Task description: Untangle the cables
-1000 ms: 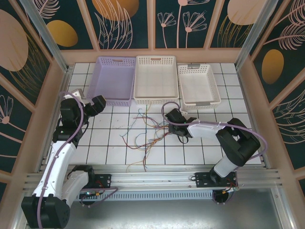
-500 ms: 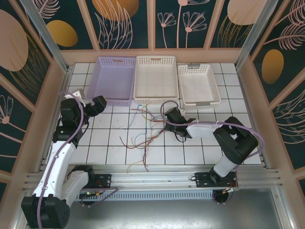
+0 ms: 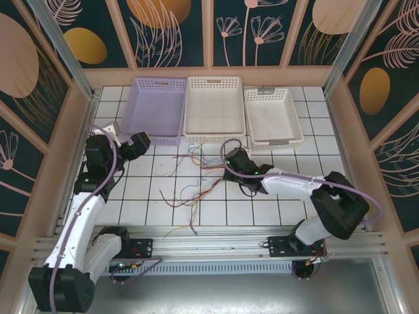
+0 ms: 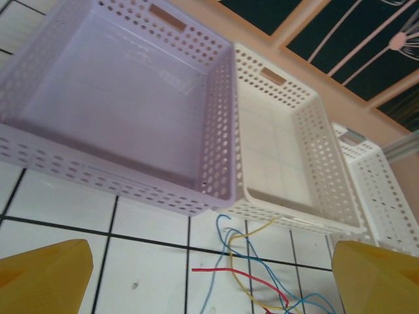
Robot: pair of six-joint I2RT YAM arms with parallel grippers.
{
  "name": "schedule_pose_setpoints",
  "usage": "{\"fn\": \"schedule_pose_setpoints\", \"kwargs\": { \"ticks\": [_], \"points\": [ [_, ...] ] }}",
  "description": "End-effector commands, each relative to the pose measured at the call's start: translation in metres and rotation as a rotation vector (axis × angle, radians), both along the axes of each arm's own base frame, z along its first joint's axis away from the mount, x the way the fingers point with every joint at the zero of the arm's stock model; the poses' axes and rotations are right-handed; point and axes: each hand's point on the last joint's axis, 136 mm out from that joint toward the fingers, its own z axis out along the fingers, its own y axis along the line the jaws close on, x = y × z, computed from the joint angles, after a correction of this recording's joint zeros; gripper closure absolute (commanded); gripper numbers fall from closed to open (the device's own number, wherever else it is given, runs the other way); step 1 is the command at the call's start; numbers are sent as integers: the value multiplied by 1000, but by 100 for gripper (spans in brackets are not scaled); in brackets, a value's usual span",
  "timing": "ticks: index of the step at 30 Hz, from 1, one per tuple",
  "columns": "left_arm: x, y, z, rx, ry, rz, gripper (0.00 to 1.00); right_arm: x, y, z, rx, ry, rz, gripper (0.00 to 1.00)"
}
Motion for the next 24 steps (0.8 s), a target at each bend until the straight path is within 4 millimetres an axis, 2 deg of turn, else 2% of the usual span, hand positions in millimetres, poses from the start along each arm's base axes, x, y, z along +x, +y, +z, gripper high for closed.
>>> {"fn": "schedule_pose_setpoints", "kwargs": {
  "ticks": [1, 9, 14, 20, 24],
  "points": [
    [-1, -17, 10, -49, -51, -88, 6, 11, 0, 40, -4, -106, 22, 100],
    [-9, -58, 21, -163, -90, -261, 5, 32, -2, 108, 48, -282, 85, 100],
    [-16, -84, 27, -226, -103, -352, 5, 38, 12, 149, 65, -382, 200, 100],
    [-22, -108, 28, -264, -94, -416, 5, 37, 30, 171, 84, -427, 311, 100],
    [-26, -127, 17, -248, -69, -445, 5, 34, 40, 178, 116, -433, 362, 100]
  ]
}}
